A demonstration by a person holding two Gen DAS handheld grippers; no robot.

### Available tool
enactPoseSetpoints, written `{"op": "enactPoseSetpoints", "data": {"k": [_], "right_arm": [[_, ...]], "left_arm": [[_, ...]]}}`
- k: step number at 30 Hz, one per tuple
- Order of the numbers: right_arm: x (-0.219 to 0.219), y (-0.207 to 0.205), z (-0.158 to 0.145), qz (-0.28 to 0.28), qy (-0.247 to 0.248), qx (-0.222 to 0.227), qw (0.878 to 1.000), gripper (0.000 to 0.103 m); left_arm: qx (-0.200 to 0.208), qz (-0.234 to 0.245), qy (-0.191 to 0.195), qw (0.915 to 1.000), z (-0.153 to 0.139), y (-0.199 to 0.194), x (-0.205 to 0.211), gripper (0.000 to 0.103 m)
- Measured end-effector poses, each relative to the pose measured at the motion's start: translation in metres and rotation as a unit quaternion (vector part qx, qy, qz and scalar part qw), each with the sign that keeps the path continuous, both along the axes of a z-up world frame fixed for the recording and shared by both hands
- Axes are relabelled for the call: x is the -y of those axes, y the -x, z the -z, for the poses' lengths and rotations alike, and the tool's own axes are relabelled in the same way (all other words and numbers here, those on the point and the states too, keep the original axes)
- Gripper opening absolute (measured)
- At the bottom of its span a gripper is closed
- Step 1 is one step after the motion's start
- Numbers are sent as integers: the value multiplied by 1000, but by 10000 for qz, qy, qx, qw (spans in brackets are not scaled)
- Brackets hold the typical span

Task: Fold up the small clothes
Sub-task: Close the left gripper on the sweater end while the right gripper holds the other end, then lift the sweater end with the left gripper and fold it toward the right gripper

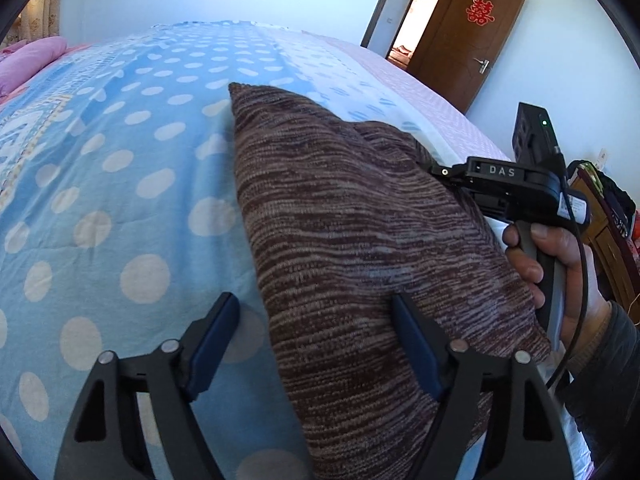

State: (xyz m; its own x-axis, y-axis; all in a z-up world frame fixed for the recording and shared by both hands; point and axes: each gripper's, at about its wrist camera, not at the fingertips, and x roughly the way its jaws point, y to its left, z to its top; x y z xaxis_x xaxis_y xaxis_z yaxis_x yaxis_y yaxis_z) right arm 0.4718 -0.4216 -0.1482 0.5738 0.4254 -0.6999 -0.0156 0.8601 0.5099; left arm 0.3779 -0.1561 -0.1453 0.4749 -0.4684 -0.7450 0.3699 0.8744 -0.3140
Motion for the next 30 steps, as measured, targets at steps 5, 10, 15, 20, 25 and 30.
{"op": "enactPoseSetpoints", "data": {"k": [5, 10, 15, 20, 25, 30], "right_arm": [[-18, 9, -12, 118, 590, 138, 9981, 18], [-21, 21, -24, 332, 609, 194, 9974, 14], [-32, 40, -51, 290, 560, 480, 9969, 12], [-59, 62, -76, 97, 583, 777, 9952, 12], [-86, 83, -87, -44, 509, 924, 9944, 12], [-112, 99, -92, -164, 384, 1010, 9940, 12]], "left_arm": [[49, 152, -35, 9999, -6, 6, 8, 50], [144, 159, -204, 9996, -21, 4, 10, 32], [458, 144, -300, 9984, -39, 19, 2, 29], [660, 36, -325, 9973, -50, 39, -10, 28], [721, -201, -288, 9968, -59, 57, -36, 28], [858, -354, -383, 9949, -68, 77, -55, 28]]}}
